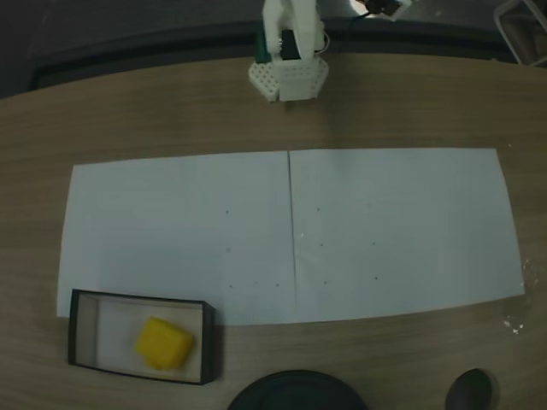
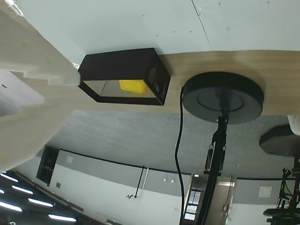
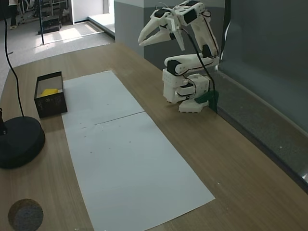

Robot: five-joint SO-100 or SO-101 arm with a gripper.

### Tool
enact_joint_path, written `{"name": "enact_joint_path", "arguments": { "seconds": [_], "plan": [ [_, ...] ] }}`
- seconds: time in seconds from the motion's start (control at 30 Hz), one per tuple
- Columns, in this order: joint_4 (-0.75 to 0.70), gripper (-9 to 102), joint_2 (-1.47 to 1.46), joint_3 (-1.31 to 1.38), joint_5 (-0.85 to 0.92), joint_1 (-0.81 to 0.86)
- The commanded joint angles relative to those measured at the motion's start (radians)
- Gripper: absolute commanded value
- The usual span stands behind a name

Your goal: Grab a yellow square and put it in the box.

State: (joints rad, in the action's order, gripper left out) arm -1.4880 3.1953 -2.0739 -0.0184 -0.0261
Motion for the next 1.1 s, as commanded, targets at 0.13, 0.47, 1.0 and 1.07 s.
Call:
{"name": "enact_joint_path", "arguments": {
  "seconds": [0.13,0.47,1.0,1.07],
  "plan": [
    [0.164,0,0.152,-0.227,-0.006,0.029],
    [0.348,0,0.275,-0.606,-0.008,0.236],
    [0.233,0,0.279,-0.936,-0.006,0.101],
    [0.196,0,0.279,-0.928,-0.006,0.101]
  ]
}}
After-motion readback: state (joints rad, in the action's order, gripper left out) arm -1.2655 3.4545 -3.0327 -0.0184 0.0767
